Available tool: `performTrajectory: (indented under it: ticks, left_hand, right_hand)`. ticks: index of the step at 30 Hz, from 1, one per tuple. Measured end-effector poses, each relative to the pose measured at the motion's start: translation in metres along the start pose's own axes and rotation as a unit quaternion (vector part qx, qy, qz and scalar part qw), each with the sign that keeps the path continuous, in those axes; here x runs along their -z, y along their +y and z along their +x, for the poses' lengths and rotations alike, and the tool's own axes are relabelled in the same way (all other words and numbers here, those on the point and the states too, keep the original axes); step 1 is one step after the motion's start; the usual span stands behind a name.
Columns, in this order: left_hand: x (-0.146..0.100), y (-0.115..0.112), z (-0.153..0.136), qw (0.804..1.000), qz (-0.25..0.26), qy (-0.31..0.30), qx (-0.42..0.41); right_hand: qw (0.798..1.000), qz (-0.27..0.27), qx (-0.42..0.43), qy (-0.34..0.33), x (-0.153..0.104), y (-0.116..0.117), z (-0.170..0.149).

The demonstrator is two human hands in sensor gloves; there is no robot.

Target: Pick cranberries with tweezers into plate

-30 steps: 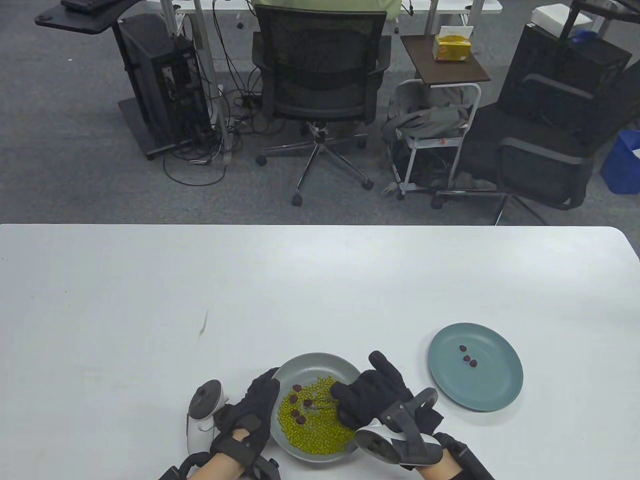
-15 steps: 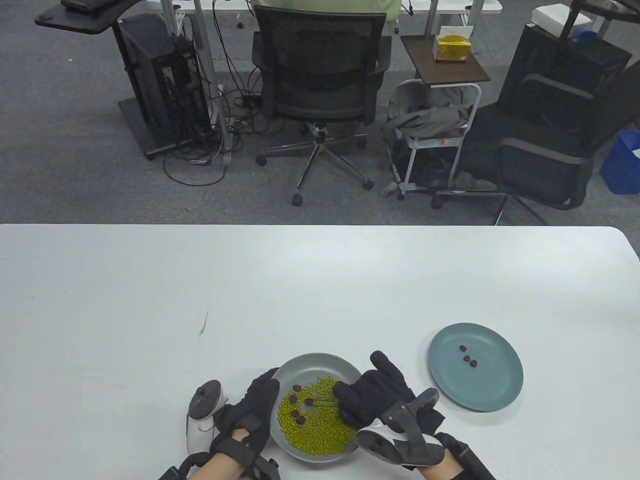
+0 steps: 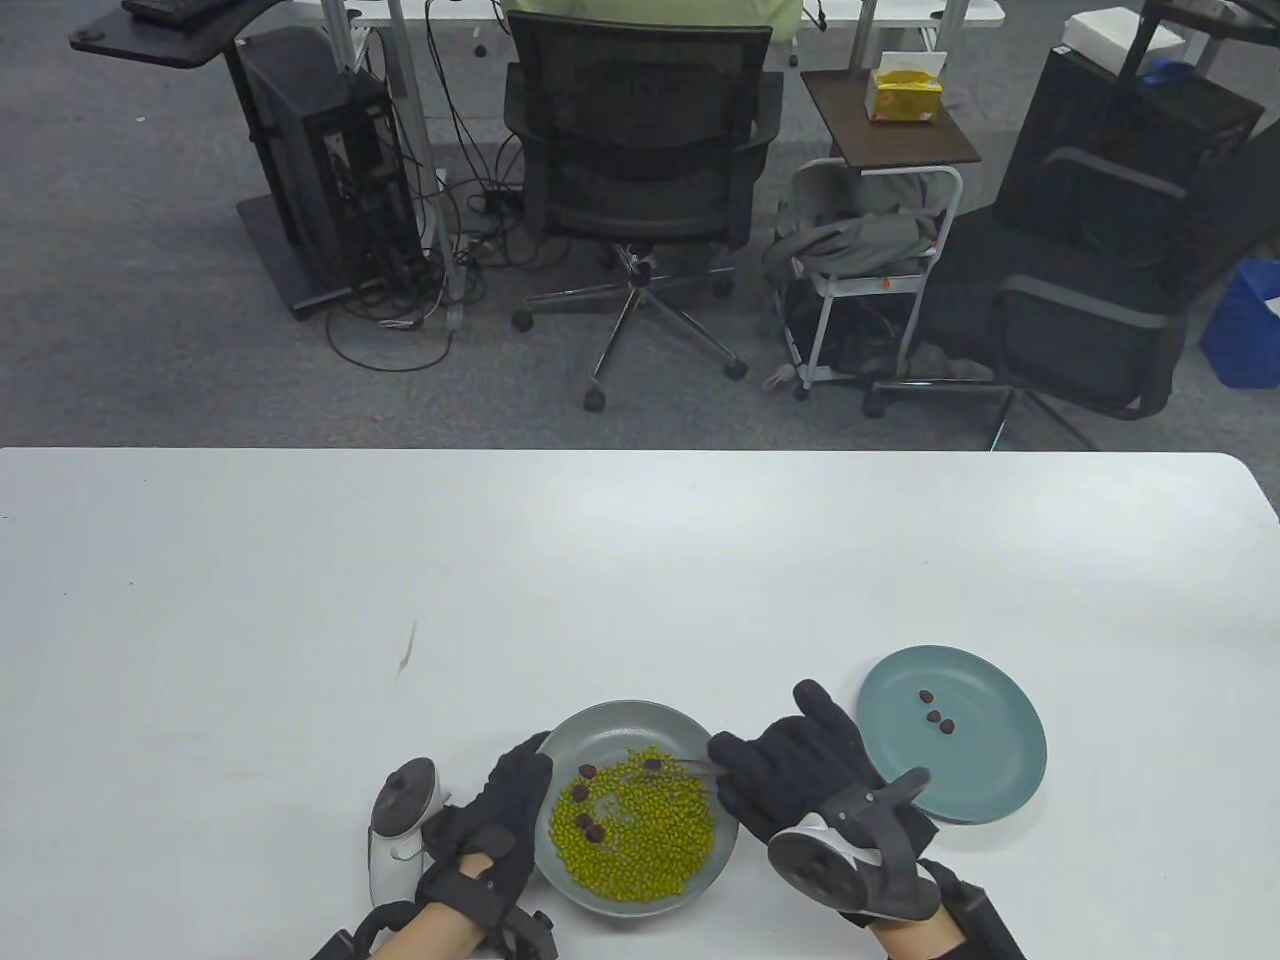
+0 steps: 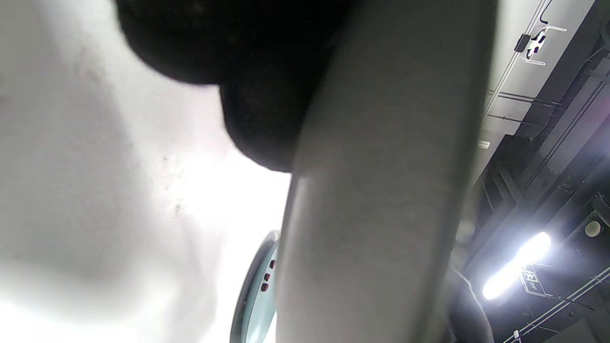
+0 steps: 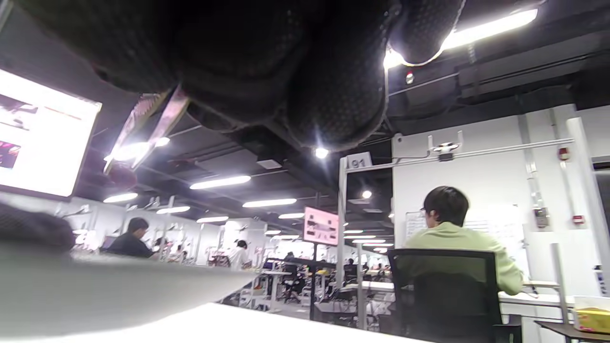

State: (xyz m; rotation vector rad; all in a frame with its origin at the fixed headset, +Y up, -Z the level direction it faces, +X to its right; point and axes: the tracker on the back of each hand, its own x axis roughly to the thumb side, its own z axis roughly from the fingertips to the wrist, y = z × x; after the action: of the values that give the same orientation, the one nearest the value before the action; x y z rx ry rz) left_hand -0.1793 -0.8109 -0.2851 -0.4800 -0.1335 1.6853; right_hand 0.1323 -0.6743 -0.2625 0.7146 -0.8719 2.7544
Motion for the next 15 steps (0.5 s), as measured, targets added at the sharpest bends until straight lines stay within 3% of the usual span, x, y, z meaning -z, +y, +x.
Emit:
performTrajectory:
  ticks: [11, 15]
  left_hand:
    - [-0.001, 0.001, 0.000, 1.000, 0.000, -0.004, 0.009]
    - [-0.001, 0.003, 0.003, 1.000, 0.000, -0.009, 0.000]
  right_hand:
    - [0.982, -0.023, -0.002, 0.186, -0.010, -0.029, -0.096]
    - [0.957, 0.031, -0.021, 0.288, -0.023, -0.025, -0.147]
